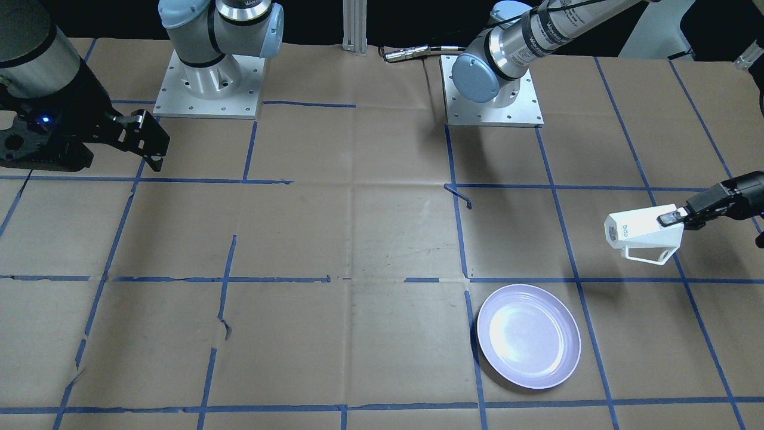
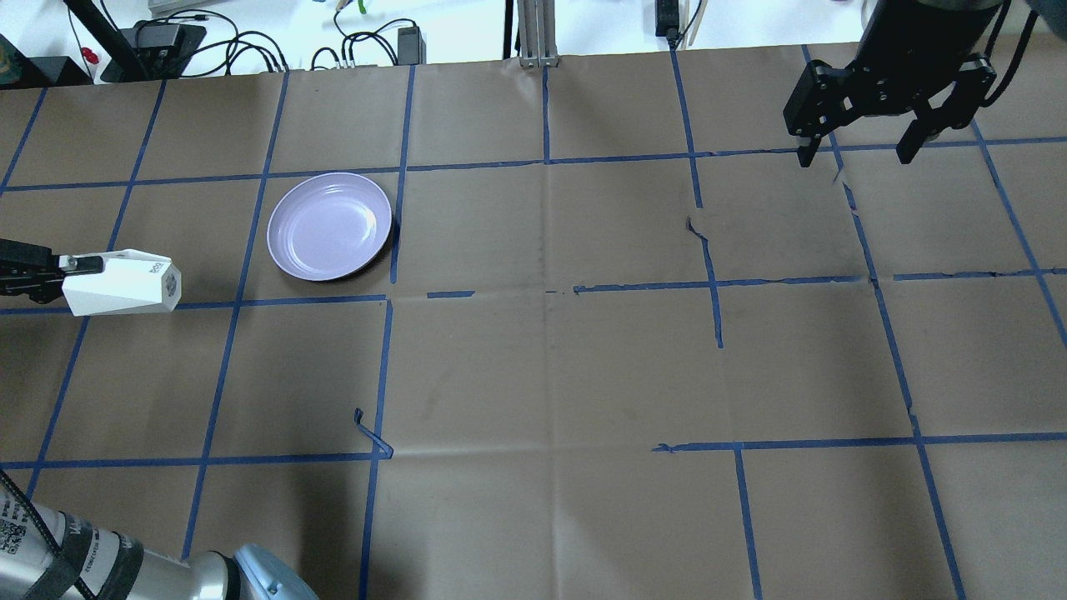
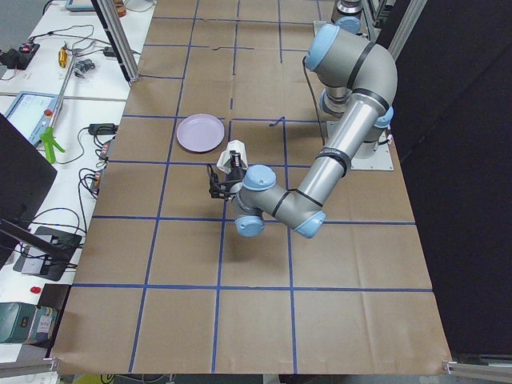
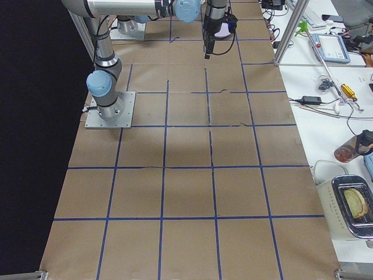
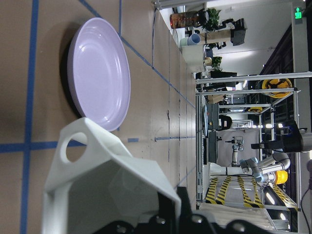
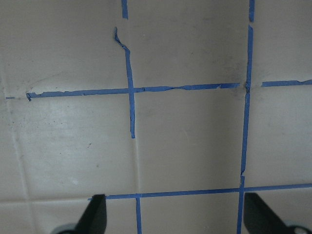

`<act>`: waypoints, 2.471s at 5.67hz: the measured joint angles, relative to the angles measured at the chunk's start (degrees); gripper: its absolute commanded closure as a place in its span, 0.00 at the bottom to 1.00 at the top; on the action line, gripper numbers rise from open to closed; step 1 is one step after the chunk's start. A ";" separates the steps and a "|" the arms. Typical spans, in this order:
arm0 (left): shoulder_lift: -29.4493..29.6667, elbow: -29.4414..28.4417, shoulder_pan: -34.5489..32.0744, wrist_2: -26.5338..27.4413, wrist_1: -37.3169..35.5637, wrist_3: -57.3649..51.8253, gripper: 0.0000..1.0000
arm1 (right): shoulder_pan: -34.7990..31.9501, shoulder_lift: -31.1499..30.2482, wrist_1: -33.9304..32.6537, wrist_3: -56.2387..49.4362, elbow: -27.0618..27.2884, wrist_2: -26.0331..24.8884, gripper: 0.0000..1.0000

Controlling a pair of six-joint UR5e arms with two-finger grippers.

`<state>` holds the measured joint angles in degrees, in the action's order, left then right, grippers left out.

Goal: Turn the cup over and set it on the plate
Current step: 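Lift the white cup with the left gripper and rotate it upright, then carry the cup over the lavender plate and lower it onto the plate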

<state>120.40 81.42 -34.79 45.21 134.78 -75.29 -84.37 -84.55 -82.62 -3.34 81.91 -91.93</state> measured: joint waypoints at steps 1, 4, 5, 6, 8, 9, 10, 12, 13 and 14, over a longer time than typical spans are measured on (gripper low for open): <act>-2.69 -1.55 -0.30 -0.02 2.71 3.86 1.00 | 0.00 0.00 0.00 0.00 0.00 0.00 0.00; -9.53 -2.21 -11.76 2.79 -16.75 33.58 1.00 | 0.00 -0.01 0.00 0.00 0.00 0.00 0.00; -11.31 -2.22 -19.65 8.30 -29.06 47.68 1.00 | 0.01 -0.01 0.00 0.00 0.00 0.00 0.00; -12.43 -2.21 -28.07 17.11 -39.81 58.11 1.00 | 0.00 -0.01 0.00 0.00 0.00 0.00 0.00; -12.41 -0.86 -44.04 39.08 -56.01 69.54 1.00 | 0.00 -0.01 0.00 0.00 0.00 0.00 0.00; -11.44 1.74 -48.76 45.60 -63.67 72.16 1.00 | 0.00 -0.01 0.00 0.00 0.00 0.00 0.00; -10.49 6.24 -50.75 47.78 -72.22 73.55 1.00 | 0.00 -0.01 0.00 0.00 0.00 0.00 0.00; -7.86 14.38 -51.65 48.86 -85.55 74.44 1.00 | 0.00 -0.01 0.00 0.00 0.00 0.00 0.00; -6.15 16.09 -51.95 49.56 -88.59 74.54 1.00 | 0.00 -0.01 0.00 0.00 0.00 0.00 0.00; -5.20 16.86 -52.10 50.00 -89.52 74.55 0.75 | 0.00 -0.01 0.00 0.00 0.00 0.00 0.00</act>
<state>115.20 98.28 -86.90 95.22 45.27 -0.74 -84.38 -84.55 -82.62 -3.34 81.91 -91.93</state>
